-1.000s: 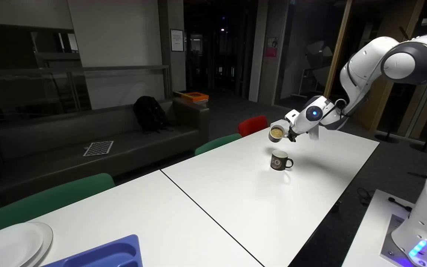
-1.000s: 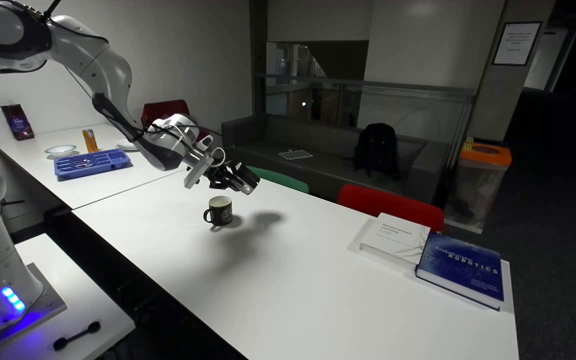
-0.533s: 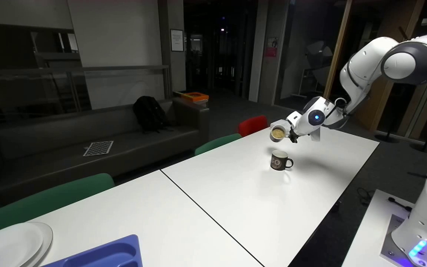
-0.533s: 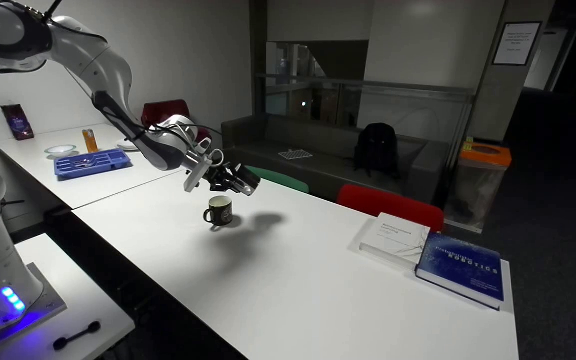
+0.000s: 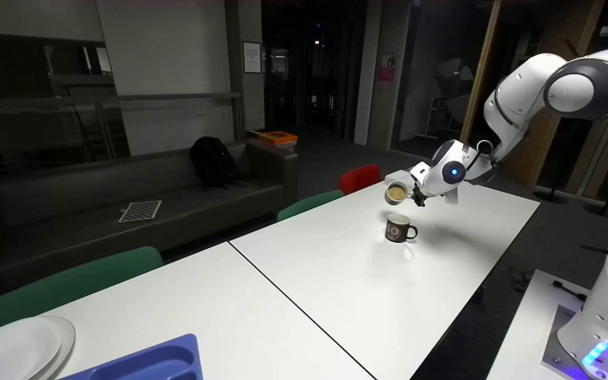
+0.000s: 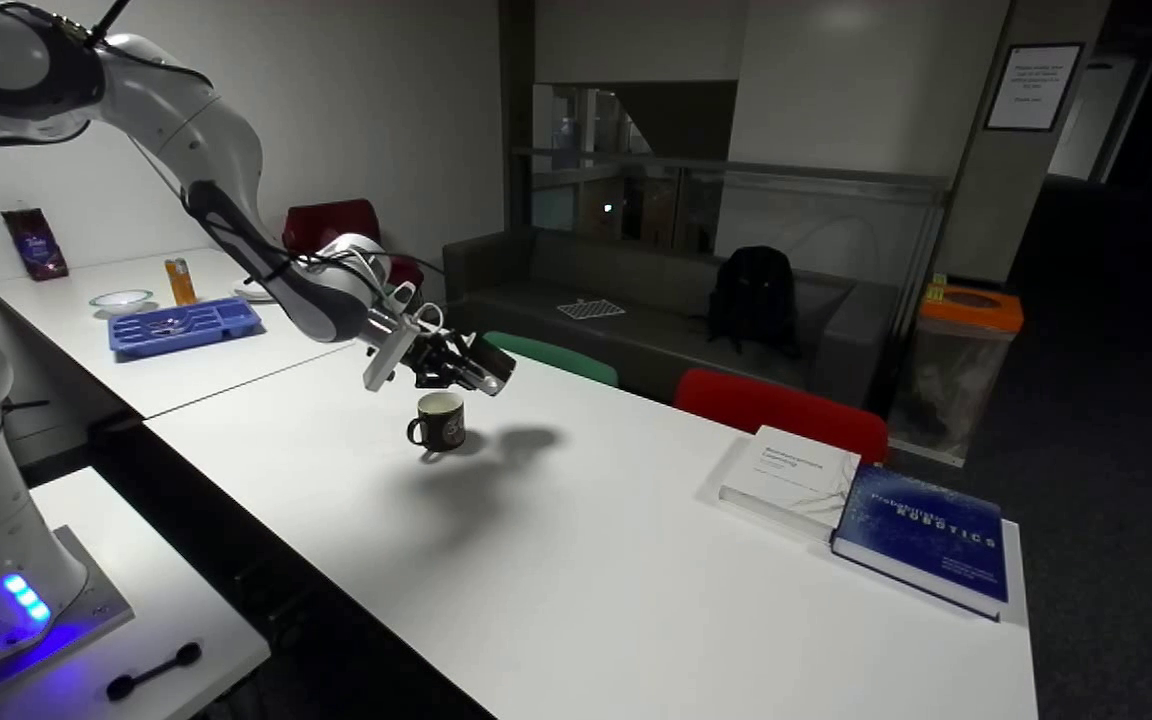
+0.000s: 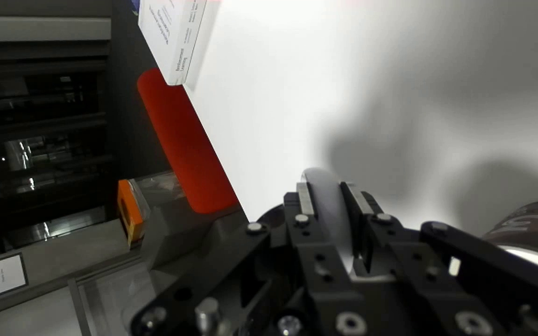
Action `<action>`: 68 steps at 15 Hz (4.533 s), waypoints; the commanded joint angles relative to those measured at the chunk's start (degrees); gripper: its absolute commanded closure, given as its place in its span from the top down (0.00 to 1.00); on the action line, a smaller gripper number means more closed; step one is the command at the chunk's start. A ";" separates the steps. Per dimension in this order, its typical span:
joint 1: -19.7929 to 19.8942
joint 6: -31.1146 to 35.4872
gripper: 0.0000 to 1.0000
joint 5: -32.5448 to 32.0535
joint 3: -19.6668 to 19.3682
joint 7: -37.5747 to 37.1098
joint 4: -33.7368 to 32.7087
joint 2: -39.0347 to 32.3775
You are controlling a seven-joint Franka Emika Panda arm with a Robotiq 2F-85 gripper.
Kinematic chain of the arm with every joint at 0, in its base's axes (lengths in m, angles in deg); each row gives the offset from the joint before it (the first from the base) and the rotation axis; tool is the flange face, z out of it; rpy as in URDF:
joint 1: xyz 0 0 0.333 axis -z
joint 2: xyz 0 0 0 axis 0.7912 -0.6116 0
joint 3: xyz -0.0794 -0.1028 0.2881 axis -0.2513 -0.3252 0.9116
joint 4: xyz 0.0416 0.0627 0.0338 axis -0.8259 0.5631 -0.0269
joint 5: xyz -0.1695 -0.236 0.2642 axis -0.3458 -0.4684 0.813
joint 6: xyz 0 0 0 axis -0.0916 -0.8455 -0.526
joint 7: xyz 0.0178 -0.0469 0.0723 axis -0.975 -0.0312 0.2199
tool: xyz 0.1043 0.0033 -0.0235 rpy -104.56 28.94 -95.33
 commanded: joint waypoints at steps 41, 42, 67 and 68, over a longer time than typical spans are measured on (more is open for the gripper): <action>24.08 -28.08 0.05 -12.34 33.38 -5.56 15.73 12.38; 24.13 -28.55 0.05 -12.54 33.46 -5.70 15.84 12.36; 23.54 -42.37 0.05 -13.18 35.39 -4.85 17.87 8.33; 23.83 -41.33 0.05 -12.88 35.47 -5.00 17.69 8.27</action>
